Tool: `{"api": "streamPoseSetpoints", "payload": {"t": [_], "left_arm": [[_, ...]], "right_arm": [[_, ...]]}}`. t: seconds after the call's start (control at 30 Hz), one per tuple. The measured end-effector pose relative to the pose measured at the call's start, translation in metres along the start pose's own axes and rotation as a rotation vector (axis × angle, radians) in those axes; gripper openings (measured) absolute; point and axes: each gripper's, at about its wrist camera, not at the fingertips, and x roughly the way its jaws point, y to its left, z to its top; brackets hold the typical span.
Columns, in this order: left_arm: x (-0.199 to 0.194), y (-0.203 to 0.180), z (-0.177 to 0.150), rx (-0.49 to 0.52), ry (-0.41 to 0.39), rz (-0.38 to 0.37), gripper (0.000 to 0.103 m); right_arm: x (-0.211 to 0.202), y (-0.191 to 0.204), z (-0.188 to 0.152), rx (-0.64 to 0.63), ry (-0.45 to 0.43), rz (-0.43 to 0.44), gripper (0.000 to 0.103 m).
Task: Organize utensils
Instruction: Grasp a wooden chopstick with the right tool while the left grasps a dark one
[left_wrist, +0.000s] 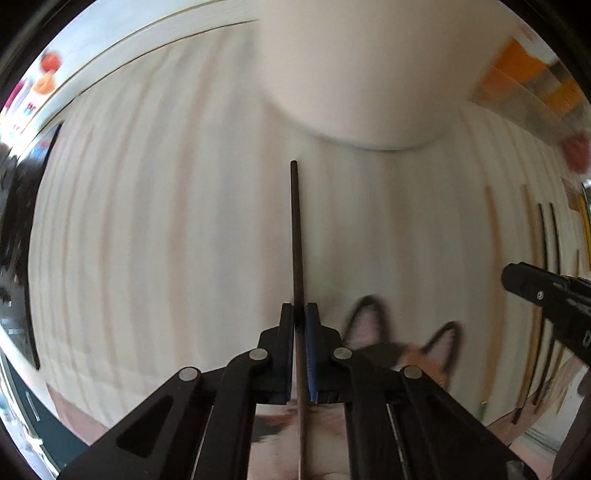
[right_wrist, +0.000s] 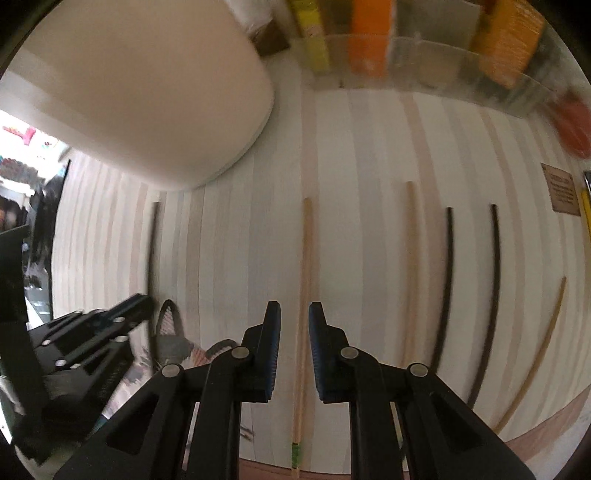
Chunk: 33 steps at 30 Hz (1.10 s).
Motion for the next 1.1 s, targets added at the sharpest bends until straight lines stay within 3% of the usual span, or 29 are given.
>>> {"api": "streamPoseSetpoints", "payload": {"t": [0.1, 0.13, 0.2, 0.37, 0.47, 0.53, 0.6, 0.73, 0.8, 0.9, 1.1], "left_arm": [[-0.001, 0.020, -0.008, -0.046, 0.006, 0.006, 0.004], [-0.002, 0.026, -0.012, -0.058, 0.008, 0.004, 0.004], [-0.004, 0.034, -0.016, -0.075, 0.006, 0.002, 0.004], [-0.010, 0.038, -0.026, -0.082, -0.004, -0.002, 0.004], [-0.008, 0.034, -0.031, -0.077, -0.011, 0.000, 0.004], [-0.005, 0.033, -0.034, -0.077, -0.013, -0.001, 0.004], [-0.002, 0.037, -0.039, -0.076, -0.015, -0.002, 0.004], [0.001, 0.035, -0.036, -0.084, 0.005, -0.008, 0.004], [0.003, 0.039, -0.042, -0.106, 0.063, -0.063, 0.003], [0.000, 0.038, -0.047, -0.102, 0.092, -0.085, 0.004], [0.001, 0.031, -0.048, -0.072, 0.110, -0.072, 0.007]], "right_arm": [[0.007, 0.008, 0.002, -0.015, 0.021, -0.030, 0.021], [0.010, 0.012, 0.002, -0.023, 0.026, -0.046, 0.030], [0.013, 0.016, 0.004, -0.035, 0.026, -0.074, 0.035], [0.021, 0.028, 0.002, -0.064, 0.038, -0.152, 0.035], [0.023, 0.037, -0.001, -0.088, 0.028, -0.194, 0.031], [0.022, 0.043, -0.006, -0.106, 0.011, -0.220, 0.013], [0.023, 0.048, -0.012, -0.109, 0.013, -0.222, 0.008], [0.023, 0.056, -0.029, -0.126, 0.050, -0.190, 0.007], [0.023, 0.057, -0.040, -0.127, 0.079, -0.166, 0.007], [0.023, 0.057, -0.055, -0.126, 0.116, -0.136, 0.008], [0.025, 0.051, -0.037, -0.115, 0.186, -0.115, 0.008]]}}
